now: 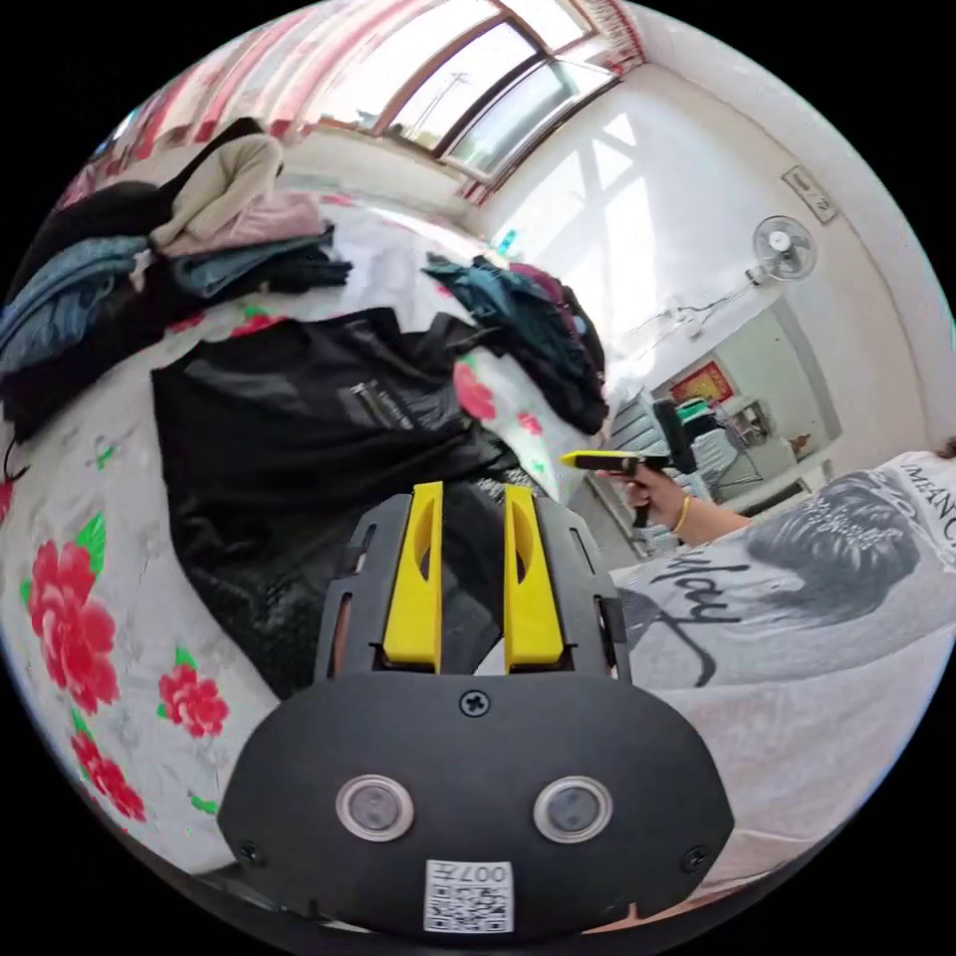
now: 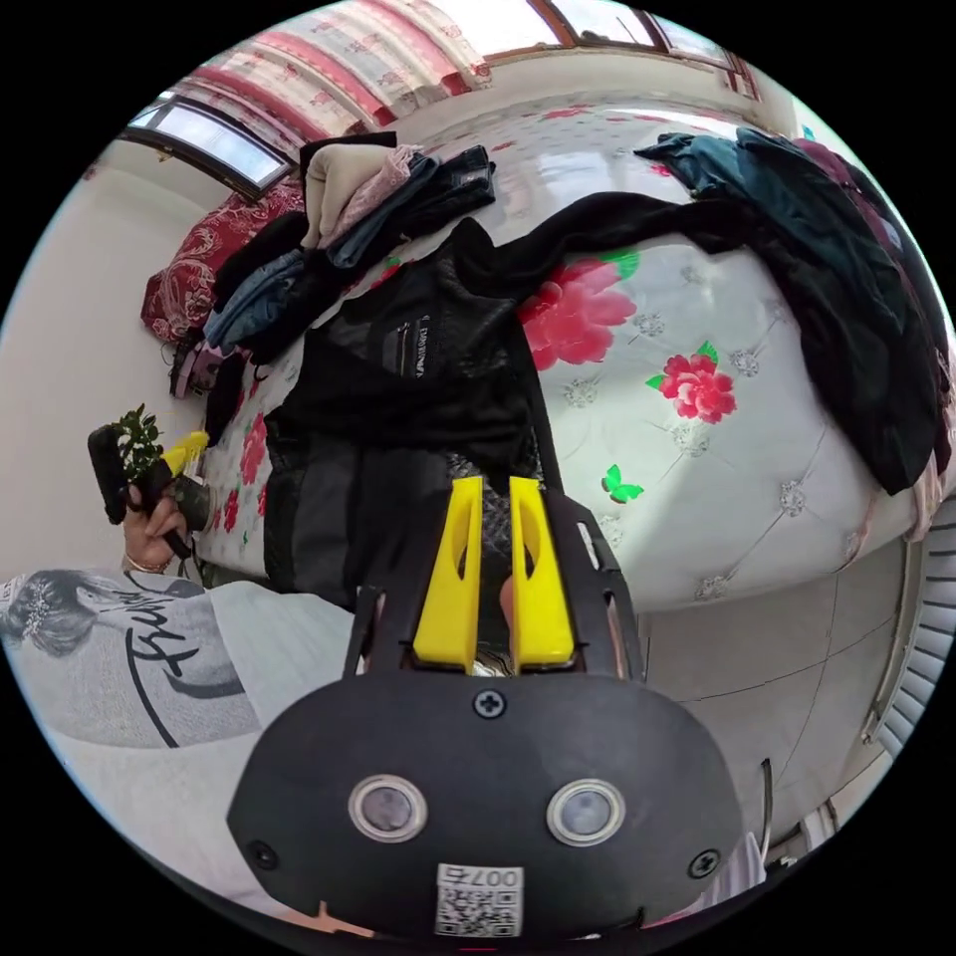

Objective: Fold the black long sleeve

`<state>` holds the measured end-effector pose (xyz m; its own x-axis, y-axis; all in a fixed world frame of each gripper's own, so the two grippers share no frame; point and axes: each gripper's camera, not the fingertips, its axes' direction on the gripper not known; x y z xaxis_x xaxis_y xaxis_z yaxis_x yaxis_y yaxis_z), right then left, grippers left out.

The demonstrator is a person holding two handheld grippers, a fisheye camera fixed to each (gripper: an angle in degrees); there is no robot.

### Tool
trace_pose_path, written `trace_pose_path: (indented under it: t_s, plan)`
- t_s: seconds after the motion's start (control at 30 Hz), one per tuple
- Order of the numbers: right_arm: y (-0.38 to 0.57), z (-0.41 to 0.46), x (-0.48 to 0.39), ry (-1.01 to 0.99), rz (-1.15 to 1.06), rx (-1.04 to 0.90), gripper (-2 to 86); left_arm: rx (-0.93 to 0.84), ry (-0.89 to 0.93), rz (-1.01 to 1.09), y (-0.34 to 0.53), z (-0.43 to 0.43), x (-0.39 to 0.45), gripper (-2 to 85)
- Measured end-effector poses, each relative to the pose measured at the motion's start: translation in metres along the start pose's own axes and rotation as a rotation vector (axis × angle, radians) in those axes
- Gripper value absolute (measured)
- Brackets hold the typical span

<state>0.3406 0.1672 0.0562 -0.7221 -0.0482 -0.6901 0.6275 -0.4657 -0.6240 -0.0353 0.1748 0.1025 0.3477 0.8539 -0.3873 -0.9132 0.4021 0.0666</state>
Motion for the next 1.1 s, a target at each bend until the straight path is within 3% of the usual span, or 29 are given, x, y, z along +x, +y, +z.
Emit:
trace_pose_path:
  t_s: [0.07,0.27,0.53,0.67,0.73,0.83,0.97,1.03,1.1]
  plan:
    - [-0.003,-0.006,0.021,0.01,0.027,0.011,5.6,-0.119,-0.177,-0.159,0.035,0.005,-0.034,9.1]
    - [-0.049,0.012,0.018,0.08,-0.078,0.005,7.7,-0.176,-0.47,-0.331,0.041,-0.01,-0.092,9.0]
    - [-0.136,0.063,0.017,0.106,-0.046,-0.086,1.3,-0.291,-0.54,-0.534,0.023,0.024,-0.168,0.9]
    - [-0.116,-0.04,-0.027,-0.011,-0.337,0.208,0.1,-0.215,-0.483,-0.573,0.029,0.001,-0.168,-0.7]
    - [-0.089,-0.083,-0.041,0.002,-0.472,0.267,0.0,-0.183,-0.495,-0.541,0.03,-0.008,-0.159,-0.8]
    - [-0.051,-0.102,-0.038,0.043,-0.55,0.172,0.1,-0.189,-0.553,-0.541,0.034,-0.015,-0.153,-0.9]
    - [-0.029,-0.03,0.028,0.085,-0.298,-0.178,1.3,-0.181,-0.518,-0.581,0.045,-0.023,-0.158,-0.9]
    - [-0.028,-0.011,0.052,0.099,-0.211,-0.262,2.3,-0.131,-0.485,-0.588,0.043,-0.032,-0.153,-0.9]
    - [-0.035,-0.017,0.066,0.032,-0.149,-0.202,3.0,-0.079,-0.478,-0.549,0.035,-0.041,-0.141,-0.9]
